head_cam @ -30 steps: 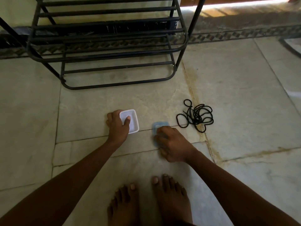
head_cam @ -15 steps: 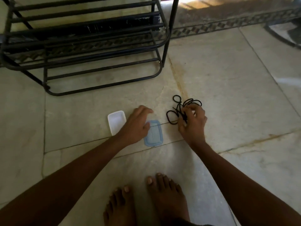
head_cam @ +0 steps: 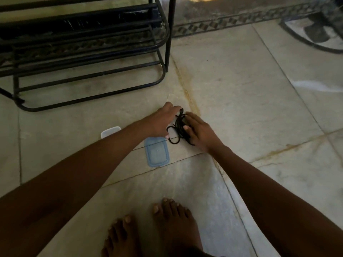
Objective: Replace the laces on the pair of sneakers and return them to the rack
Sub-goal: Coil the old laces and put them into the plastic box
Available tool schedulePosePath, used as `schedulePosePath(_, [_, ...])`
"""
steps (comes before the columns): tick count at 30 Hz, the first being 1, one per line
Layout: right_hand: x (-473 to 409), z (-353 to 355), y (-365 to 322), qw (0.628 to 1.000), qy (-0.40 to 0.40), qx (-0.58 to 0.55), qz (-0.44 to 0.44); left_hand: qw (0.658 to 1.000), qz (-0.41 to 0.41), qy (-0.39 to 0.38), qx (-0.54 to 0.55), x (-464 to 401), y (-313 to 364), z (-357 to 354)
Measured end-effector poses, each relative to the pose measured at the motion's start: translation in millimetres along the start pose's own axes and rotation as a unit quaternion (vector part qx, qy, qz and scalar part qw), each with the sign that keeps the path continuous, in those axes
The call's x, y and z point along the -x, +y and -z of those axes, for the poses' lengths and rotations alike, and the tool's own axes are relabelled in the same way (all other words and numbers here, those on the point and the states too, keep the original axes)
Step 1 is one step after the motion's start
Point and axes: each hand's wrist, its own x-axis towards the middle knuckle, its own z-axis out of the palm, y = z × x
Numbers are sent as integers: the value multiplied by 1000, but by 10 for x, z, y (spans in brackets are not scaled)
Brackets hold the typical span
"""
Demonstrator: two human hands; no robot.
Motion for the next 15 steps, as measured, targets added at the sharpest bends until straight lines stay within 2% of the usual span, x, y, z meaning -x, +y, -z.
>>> schedulePosePath(3, [7,70,-86,998,-47,13,34,996,0,32,-85,46,10,-12])
schedulePosePath(6, [124,85,-120,999,25,24,-15,987,-13,41,-153,49,25,3])
schedulePosePath(8, [224,54,-214,991,80,49,-94,988,-24,0,-156,12,13,-1])
schedulePosePath(10, [331,-2,-292,983,72,49,-164,988,-46,-30,-147,-41,12,-18])
schedulePosePath(12, [392,-74,-312,981,58,19,-185,986,-61,-32,-149,-71,39,-30])
schedulePosePath(15, [355,-157,-304,985,61,-38,-157,990,-65,-30,-123,-92,118,-29])
